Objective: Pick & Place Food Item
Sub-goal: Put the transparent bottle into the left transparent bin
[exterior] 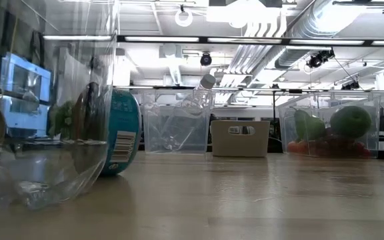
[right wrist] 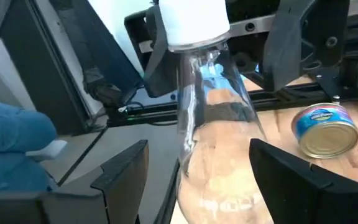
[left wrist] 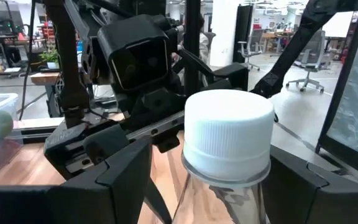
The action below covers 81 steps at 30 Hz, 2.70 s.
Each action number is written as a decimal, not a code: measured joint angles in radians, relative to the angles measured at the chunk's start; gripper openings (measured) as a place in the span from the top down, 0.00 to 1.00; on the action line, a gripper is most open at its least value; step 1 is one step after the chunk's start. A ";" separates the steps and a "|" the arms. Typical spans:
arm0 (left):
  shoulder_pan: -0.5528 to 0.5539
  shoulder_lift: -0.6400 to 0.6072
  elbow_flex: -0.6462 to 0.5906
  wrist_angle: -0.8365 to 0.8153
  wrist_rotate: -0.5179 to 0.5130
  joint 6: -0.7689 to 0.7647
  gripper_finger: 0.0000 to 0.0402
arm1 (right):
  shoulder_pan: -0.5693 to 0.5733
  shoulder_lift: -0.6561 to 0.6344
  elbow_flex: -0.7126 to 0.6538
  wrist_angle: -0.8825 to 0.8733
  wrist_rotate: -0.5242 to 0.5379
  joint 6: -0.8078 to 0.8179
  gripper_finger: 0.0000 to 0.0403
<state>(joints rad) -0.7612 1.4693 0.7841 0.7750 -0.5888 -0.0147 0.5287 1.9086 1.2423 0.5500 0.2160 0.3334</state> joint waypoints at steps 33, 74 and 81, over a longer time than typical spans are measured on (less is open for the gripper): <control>0.025 -0.374 0.268 -0.534 -0.122 0.251 0.66 | 0.211 -0.113 0.001 -0.077 -0.048 -0.173 0.34; 1.138 -0.296 0.313 -0.612 0.541 0.107 0.66 | -0.008 -0.131 0.001 -0.200 1.202 -0.800 0.34; 1.198 -0.247 0.313 -0.654 0.565 -0.066 0.66 | -0.054 -0.131 0.001 -0.192 1.116 -0.841 0.34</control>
<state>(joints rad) 0.4369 1.2222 1.0967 0.1208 -0.0233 -0.0809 0.4743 1.7779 1.2430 0.3580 1.3320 -0.5073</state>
